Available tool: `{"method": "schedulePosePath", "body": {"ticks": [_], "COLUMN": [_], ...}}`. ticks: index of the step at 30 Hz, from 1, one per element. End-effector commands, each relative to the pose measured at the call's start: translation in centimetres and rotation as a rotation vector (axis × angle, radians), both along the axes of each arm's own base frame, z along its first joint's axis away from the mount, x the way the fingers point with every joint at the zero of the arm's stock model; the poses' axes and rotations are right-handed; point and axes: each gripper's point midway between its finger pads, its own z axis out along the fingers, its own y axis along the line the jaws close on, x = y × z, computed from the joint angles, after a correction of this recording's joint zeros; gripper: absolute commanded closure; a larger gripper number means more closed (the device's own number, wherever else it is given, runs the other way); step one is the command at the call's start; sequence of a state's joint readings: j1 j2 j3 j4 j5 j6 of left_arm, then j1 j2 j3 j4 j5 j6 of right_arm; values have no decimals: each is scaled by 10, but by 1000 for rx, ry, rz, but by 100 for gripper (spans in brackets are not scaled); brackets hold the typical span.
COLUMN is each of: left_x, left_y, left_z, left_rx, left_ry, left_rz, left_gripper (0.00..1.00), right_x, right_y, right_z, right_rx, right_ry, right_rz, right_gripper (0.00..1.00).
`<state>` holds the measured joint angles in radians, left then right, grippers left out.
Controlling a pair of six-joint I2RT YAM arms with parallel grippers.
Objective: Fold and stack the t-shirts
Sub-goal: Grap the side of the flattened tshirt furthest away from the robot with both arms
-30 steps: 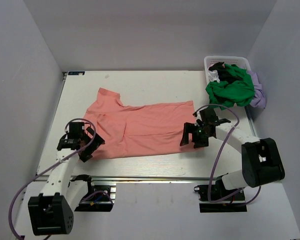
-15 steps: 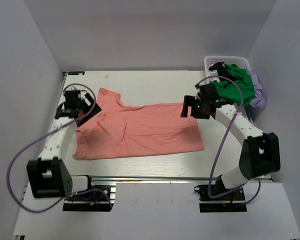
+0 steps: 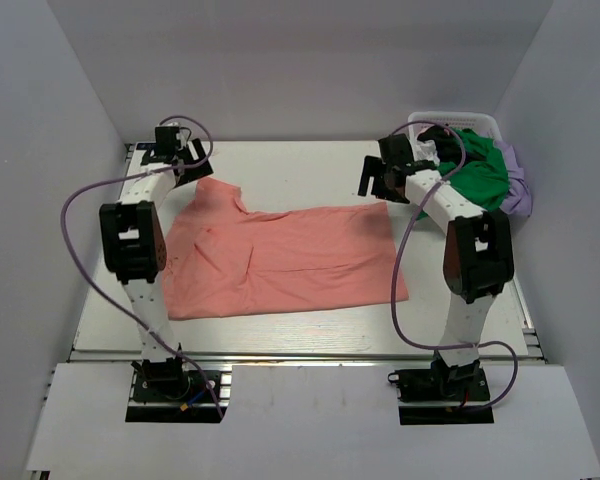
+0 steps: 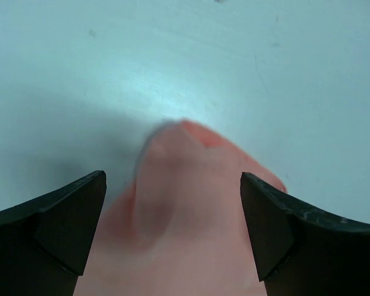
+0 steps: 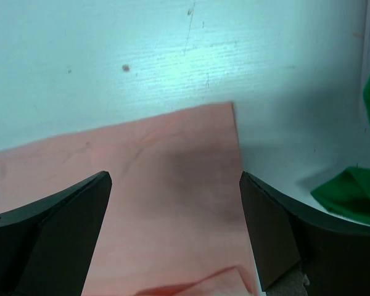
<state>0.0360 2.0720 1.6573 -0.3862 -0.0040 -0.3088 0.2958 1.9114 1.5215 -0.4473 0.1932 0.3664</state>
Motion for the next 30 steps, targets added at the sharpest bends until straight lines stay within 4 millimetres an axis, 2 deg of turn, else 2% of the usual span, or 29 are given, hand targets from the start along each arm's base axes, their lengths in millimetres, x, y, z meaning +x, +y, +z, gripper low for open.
{"method": "schedulePosePath", "body": {"ticks": [1,2,3,4,6,7,8,9,11,12,13,14,15,16,17,18,19,20,22,23,24,26,28,30], "left_x": [38,44,50,55,63,63,64,64,66,68,66,69,66,65,68,70,69,69,73,70,71,68,71,67], "left_y": [5,2,0,-2,-2,-2,0,0,-2,-2,-3,-6,-8,-8,-10,-12,-14,-14,-17,-17,-17,-19,-21,-24], "left_z": [5,-1,-5,-16,-19,-19,-27,-32,-30,-28,-32,-29,-34,-40,-40,-36,-41,-41,-37,-42,-32,-31,-13,-14], "left_rx": [56,51,46,37,30,30,35,35,28,28,20,10,2,-8,-17,-22,-29,-29,-36,-37,-35,-40,-42,-51], "left_ry": [-52,-57,-66,-61,-83,-84,-77,-68,-81,-90,-81,-98,-87,-76,-80,-91,-82,-82,-104,-92,-117,-126,-169,-170], "left_rz": [-55,-79,-86,-95,-87,-87,-80,-80,-89,-89,-82,-95,-103,-95,-105,-113,-119,-119,-144,-144,-145,-152,-162,-173], "left_gripper": [0,0,0,0,0,2,2,10,22,37,43,48,56,69,76,83,100,100,100,100,100,100,100,100], "right_x": [24,25,31,33,38,40,43,43,51,52,58,59,59,66,67,71,74,75,81,82,83,78,75,66], "right_y": [-6,-9,-9,-11,-11,-13,-14,-14,-19,-18,-16,-18,-15,-11,-11,-10,-10,-11,-10,-11,-11,-14,-17,-22], "right_z": [16,8,14,7,9,4,2,1,-4,-11,-6,-20,-22,-18,-31,-30,-30,-42,-40,-45,-49,-55,-59,-73], "right_rx": [-20,-31,-28,-38,-38,-42,-44,-44,-48,-49,-34,-40,-27,-2,-4,6,15,8,22,24,28,9,-5,-18], "right_ry": [-55,-34,-52,-40,-46,-36,-34,-31,-27,-15,-26,-1,6,-3,21,14,11,29,19,27,33,55,61,93], "right_rz": [-55,-62,-67,-68,-71,-80,-84,-85,-110,-105,-112,-115,-107,-112,-105,-114,-130,-136,-152,-154,-157,-168,-186,-208], "right_gripper": [10,10,10,10,10,10,10,10,10,10,10,10,10,10,10,10,10,10,10,10,10,10,10,10]}}
